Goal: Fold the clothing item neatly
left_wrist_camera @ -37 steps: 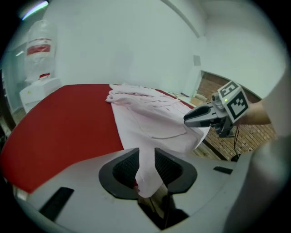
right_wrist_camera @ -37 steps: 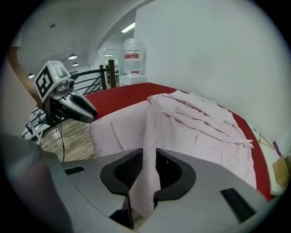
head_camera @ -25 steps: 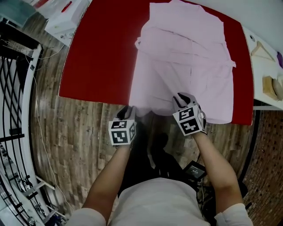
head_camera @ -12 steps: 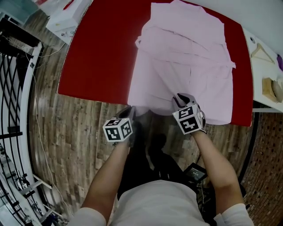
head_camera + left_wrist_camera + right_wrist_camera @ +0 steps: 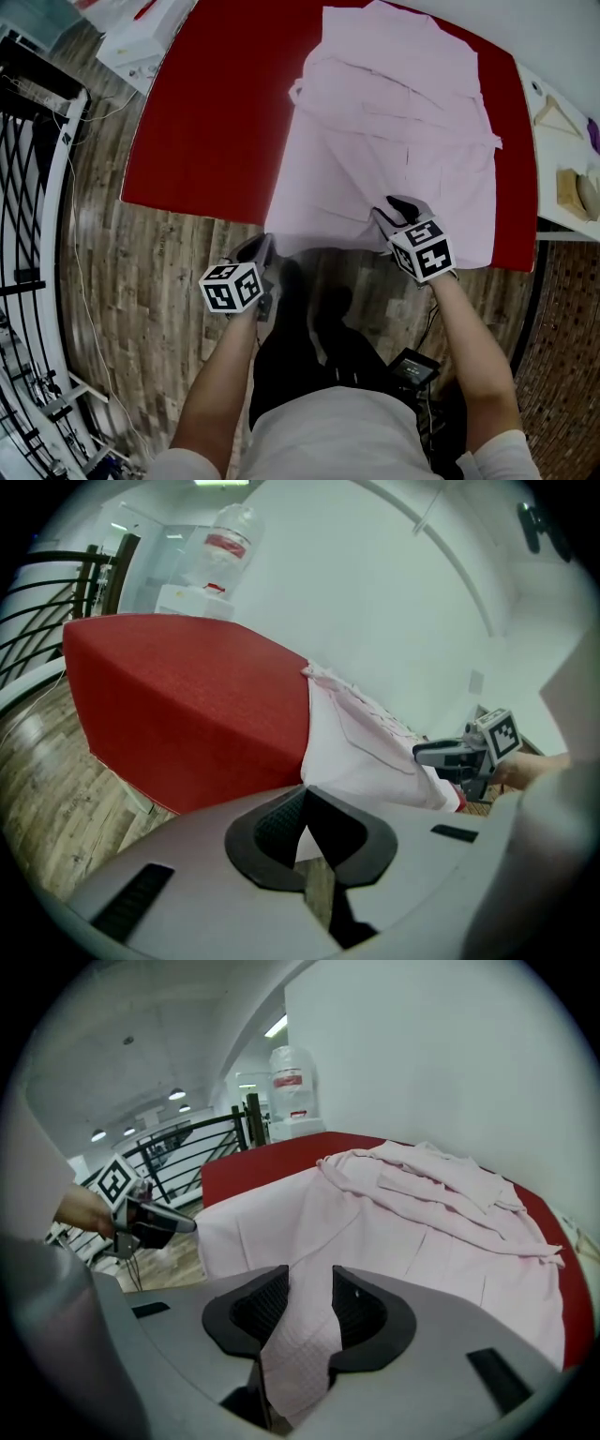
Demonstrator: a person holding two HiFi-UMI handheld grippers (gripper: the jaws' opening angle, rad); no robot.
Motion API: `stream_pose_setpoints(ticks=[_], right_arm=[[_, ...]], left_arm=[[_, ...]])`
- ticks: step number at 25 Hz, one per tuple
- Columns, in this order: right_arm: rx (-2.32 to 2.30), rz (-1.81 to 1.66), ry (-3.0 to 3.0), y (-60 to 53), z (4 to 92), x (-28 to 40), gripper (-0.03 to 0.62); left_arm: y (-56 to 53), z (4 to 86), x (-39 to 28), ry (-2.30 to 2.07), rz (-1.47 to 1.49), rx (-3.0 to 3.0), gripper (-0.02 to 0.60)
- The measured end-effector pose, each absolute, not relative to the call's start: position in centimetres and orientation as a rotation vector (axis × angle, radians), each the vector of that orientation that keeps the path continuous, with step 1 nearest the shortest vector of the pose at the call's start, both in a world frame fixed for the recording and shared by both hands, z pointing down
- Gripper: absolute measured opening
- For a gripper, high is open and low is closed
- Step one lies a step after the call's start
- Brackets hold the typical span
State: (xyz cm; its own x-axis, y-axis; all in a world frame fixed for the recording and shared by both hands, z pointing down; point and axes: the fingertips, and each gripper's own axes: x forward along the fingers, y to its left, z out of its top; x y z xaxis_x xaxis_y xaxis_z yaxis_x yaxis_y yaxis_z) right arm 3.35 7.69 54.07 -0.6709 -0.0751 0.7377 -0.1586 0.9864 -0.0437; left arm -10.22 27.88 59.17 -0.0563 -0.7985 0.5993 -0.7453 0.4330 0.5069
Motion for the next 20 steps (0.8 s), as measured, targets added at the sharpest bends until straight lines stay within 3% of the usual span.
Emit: stream_pose_setpoints(ticks=[7,10,20], right_arm=[[0.418,0.129,-2.323,0.3,53.3,-0.2,0.118],[0.410,0.010,-2.242,-1.2,55.3,-1.7,0.072],[0.515,0.068,-2.191,-4.1,56.4,-0.6,0.031]], left_arm=[[28.4,59.1,-10.2,-1.787,-0.090,1.331,0.005],[28.7,59.2,-10.4,-1.782,-0.101,1.320,0.005],[29.9,59.9,-10.9,-1.752,-0.140,1.313,0.005]])
